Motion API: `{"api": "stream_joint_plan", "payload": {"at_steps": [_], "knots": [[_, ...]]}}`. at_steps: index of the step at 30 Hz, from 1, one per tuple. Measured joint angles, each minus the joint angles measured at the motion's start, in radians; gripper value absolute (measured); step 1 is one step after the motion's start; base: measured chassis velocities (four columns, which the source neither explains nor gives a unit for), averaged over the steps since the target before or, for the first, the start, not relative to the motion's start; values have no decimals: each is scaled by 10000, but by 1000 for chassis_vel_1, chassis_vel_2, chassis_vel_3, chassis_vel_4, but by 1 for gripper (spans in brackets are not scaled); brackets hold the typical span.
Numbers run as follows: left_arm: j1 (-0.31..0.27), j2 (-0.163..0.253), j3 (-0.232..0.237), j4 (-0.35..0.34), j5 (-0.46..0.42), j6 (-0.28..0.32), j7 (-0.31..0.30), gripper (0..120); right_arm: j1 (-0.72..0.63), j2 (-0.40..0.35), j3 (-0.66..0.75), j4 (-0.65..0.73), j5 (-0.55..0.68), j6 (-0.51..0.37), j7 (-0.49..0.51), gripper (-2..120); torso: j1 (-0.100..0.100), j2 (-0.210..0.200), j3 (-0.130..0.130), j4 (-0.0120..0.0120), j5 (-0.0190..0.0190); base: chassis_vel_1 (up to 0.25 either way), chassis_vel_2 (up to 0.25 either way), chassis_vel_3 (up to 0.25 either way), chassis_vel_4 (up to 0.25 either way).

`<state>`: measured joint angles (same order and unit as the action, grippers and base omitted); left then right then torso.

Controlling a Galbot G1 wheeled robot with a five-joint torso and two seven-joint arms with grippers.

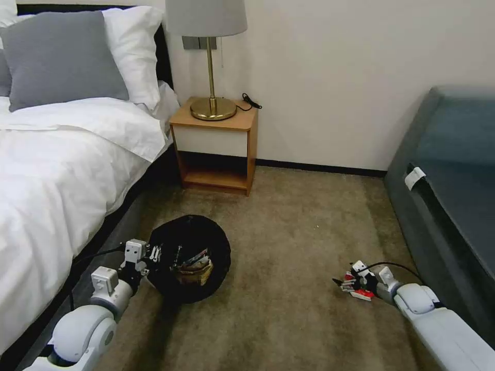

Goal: Pick up the trash bin, then pick up the garbage on the floor and place it into the trash bin.

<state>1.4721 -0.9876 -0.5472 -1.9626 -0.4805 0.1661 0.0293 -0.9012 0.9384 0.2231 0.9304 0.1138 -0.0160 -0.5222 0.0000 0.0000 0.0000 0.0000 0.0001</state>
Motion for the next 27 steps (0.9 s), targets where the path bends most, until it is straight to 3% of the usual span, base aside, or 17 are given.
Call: {"api": "stream_joint_plan", "payload": {"at_steps": [20,27], "knots": [[-169,324,-29,133,-276,-14,22,7,1108,382,176,-2001,-1048,224,-103,100,0,0,0,2,-1,0,0,0,0],[-191,337,-34,140,-300,-14,22,7,1107,431,276,-2113,-1202,180,-226,79,1,0,0,0,-2,0,0,0,0]]}}
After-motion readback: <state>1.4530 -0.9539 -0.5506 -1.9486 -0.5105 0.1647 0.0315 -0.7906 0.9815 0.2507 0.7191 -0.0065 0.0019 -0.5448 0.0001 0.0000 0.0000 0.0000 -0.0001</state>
